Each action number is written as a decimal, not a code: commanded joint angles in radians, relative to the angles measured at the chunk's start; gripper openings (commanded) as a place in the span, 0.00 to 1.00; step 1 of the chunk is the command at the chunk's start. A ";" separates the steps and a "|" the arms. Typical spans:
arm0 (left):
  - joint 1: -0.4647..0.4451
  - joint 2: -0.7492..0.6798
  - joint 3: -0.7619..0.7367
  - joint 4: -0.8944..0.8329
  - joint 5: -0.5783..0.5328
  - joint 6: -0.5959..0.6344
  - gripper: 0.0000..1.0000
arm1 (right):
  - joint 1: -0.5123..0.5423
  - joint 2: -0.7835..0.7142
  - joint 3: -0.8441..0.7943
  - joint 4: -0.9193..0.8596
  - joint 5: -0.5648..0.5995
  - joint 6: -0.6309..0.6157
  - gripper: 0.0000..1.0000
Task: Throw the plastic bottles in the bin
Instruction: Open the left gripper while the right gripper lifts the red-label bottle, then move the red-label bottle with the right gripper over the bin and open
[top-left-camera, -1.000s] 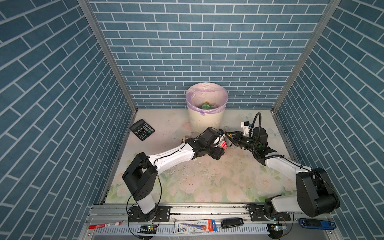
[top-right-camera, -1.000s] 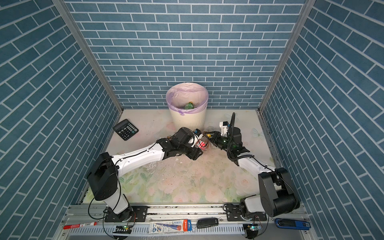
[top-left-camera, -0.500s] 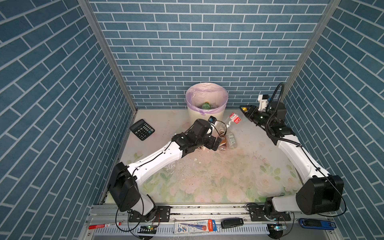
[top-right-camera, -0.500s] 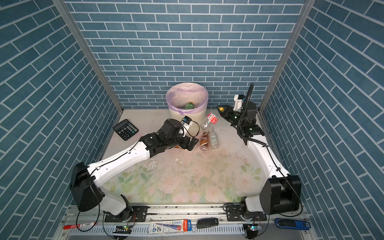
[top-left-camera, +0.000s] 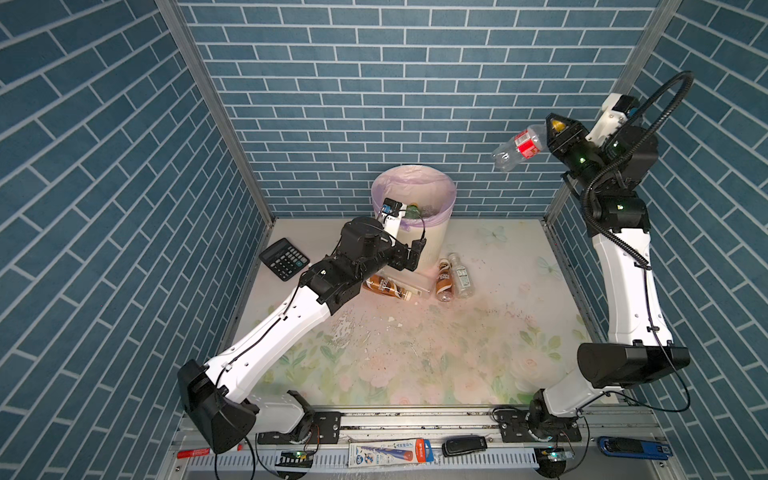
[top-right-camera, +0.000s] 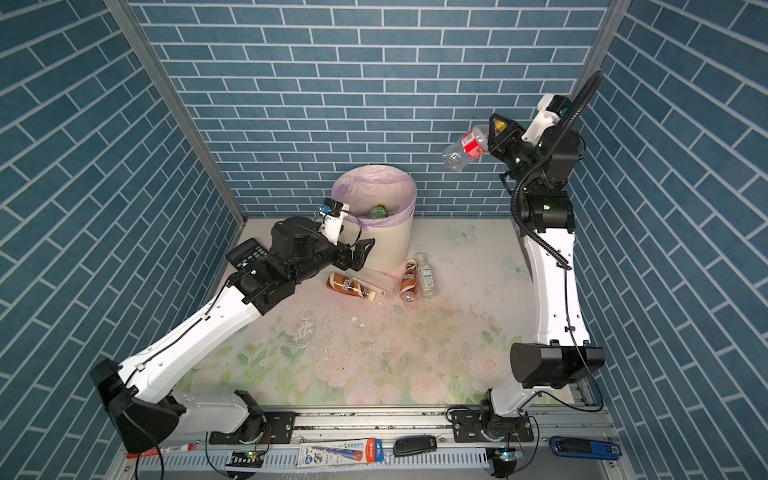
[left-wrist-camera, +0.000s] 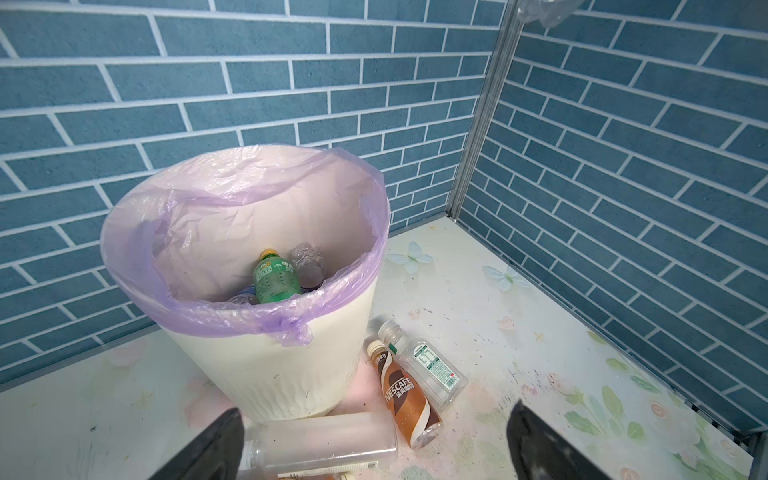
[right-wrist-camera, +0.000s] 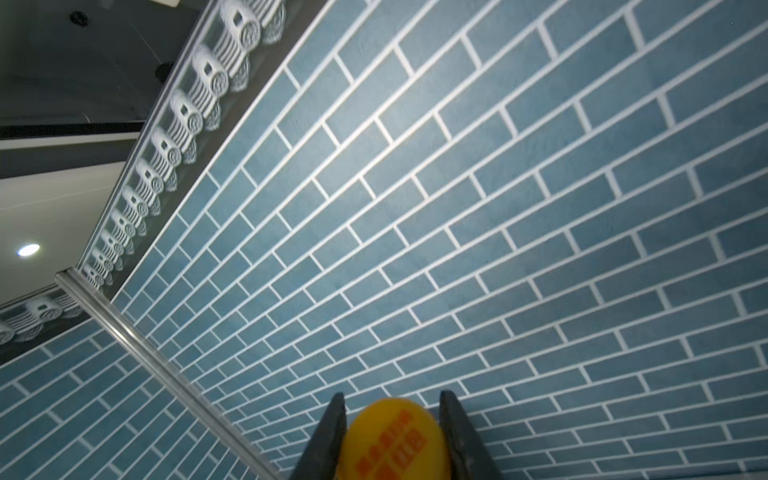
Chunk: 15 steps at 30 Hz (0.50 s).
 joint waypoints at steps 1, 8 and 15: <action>0.026 -0.032 -0.043 0.027 0.006 -0.004 0.99 | 0.046 0.137 0.139 -0.032 -0.001 0.019 0.12; 0.051 -0.030 -0.072 0.029 0.024 -0.025 0.99 | 0.279 0.468 0.434 -0.303 -0.056 -0.053 0.36; 0.054 -0.040 -0.085 0.014 0.023 -0.035 0.99 | 0.303 0.414 0.387 -0.284 -0.024 -0.096 0.89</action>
